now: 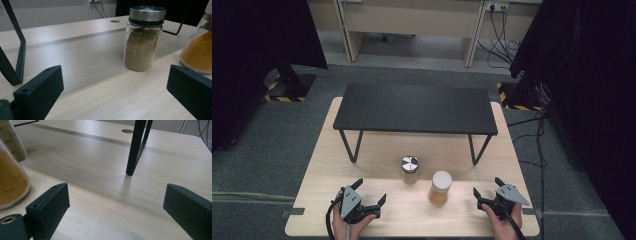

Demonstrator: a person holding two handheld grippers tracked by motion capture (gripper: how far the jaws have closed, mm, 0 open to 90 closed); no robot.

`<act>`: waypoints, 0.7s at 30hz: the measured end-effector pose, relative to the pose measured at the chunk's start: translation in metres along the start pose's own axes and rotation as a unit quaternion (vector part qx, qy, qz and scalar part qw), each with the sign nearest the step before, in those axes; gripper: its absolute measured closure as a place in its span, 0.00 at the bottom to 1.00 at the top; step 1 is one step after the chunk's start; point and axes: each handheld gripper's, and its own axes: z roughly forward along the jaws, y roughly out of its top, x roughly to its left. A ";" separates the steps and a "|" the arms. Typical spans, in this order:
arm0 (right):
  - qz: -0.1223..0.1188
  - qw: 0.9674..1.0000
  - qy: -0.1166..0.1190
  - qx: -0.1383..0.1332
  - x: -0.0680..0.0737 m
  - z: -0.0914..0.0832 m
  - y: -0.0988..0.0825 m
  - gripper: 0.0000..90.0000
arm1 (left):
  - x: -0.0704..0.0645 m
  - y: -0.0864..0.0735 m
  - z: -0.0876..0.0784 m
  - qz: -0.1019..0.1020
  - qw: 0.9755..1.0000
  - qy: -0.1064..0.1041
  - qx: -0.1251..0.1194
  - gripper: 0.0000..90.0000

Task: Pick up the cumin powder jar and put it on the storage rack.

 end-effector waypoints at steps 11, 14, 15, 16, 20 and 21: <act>-0.008 1.000 0.001 0.015 0.001 0.003 0.006 0.08 | -0.001 -0.002 -0.002 0.000 1.000 0.000 -0.006 0.00; -0.012 1.000 0.000 0.019 0.002 0.004 0.007 0.08 | -0.001 -0.001 -0.002 0.003 1.000 -0.002 -0.002 0.00; -0.010 1.000 0.002 0.020 0.001 0.004 0.007 0.08 | -0.001 -0.001 -0.002 0.004 1.000 -0.002 -0.002 0.00; -0.007 1.000 0.002 0.020 0.000 0.004 0.007 0.08 | 0.000 -0.002 -0.002 0.003 1.000 -0.003 -0.003 0.00; 0.000 1.000 0.003 0.015 -0.001 0.003 0.006 0.08 | 0.000 -0.001 -0.001 0.003 1.000 -0.005 -0.001 0.00; 0.000 1.000 0.003 0.015 -0.001 0.003 0.006 0.08 | 0.001 0.000 -0.001 0.003 1.000 -0.006 0.000 0.00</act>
